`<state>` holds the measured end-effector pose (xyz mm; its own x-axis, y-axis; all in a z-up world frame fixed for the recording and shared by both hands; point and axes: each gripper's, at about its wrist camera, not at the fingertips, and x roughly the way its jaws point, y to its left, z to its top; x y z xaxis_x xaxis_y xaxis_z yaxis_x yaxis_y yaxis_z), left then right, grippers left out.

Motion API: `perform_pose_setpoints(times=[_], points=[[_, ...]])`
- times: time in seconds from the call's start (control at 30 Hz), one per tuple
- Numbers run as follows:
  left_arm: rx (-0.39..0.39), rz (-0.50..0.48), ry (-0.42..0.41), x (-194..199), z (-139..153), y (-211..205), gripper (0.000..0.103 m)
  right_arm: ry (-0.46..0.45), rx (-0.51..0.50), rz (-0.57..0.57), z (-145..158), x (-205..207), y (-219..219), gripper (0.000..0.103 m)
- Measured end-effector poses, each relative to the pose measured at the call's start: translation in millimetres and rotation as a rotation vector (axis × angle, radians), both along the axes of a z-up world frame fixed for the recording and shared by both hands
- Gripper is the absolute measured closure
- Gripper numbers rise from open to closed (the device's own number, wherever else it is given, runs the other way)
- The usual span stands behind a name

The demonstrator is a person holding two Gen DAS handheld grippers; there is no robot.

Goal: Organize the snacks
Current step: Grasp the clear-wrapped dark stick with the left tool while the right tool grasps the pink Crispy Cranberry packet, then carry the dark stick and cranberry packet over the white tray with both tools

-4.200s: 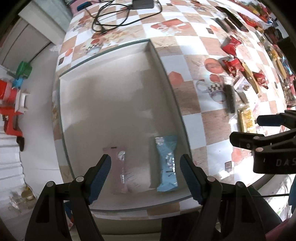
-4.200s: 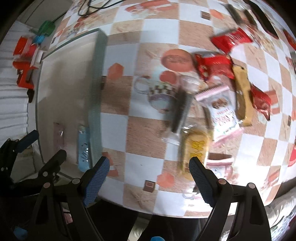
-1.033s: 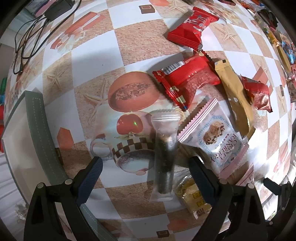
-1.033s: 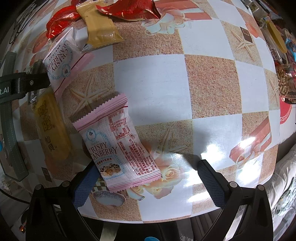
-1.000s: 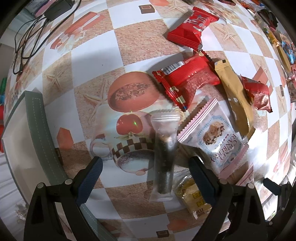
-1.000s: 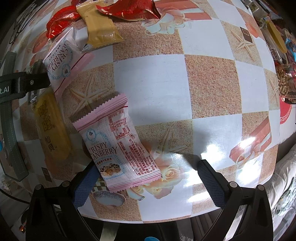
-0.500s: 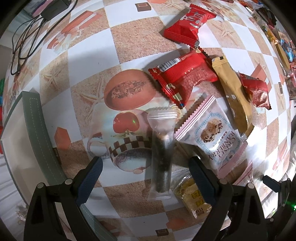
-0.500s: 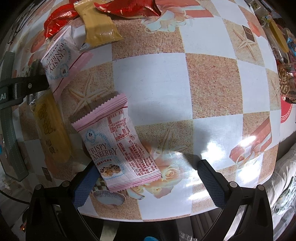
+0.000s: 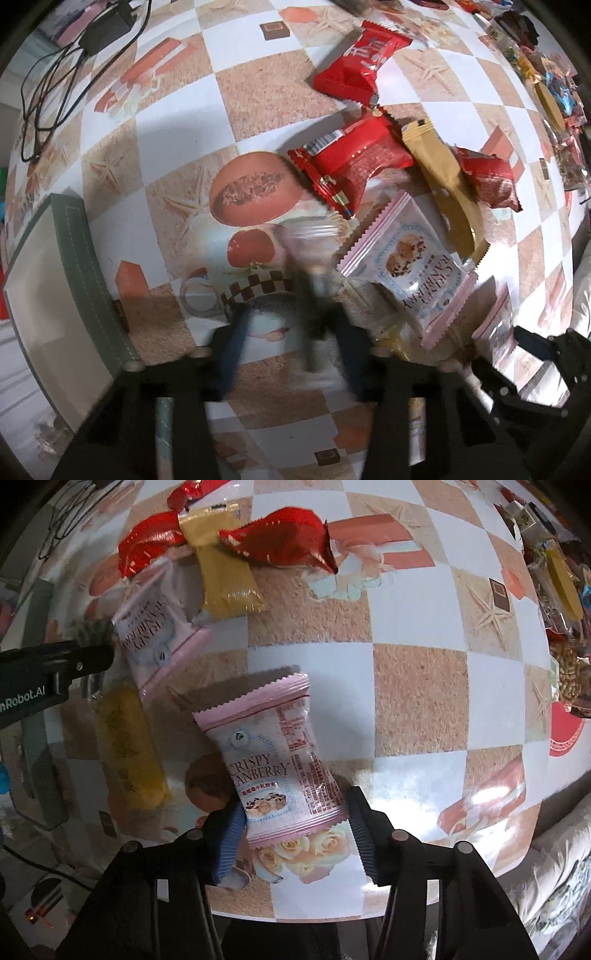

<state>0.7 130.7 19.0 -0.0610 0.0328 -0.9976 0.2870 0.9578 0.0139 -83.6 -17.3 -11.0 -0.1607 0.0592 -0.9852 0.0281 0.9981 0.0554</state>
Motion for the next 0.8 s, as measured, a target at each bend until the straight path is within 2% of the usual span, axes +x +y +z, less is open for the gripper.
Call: perform_pose_setpoints(times=[0.03,0.47,0.8], points=[[-0.014,0.001,0.009,-0.2,1.2,2.8,0.084,-0.004,0.006,-0.004,1.2,1.9,-1.3,0.048],[-0.108,0.051,-0.023,-28.6,37.6,52.6,0.084,-0.062,0.072,-0.074,32.5,27.4,-9.0,0.048],[-0.133,0.101,-0.068,-43.7,67.9,93.4,0.084,-0.094,0.092,-0.033,62.8,55.5,7.1,0.048]])
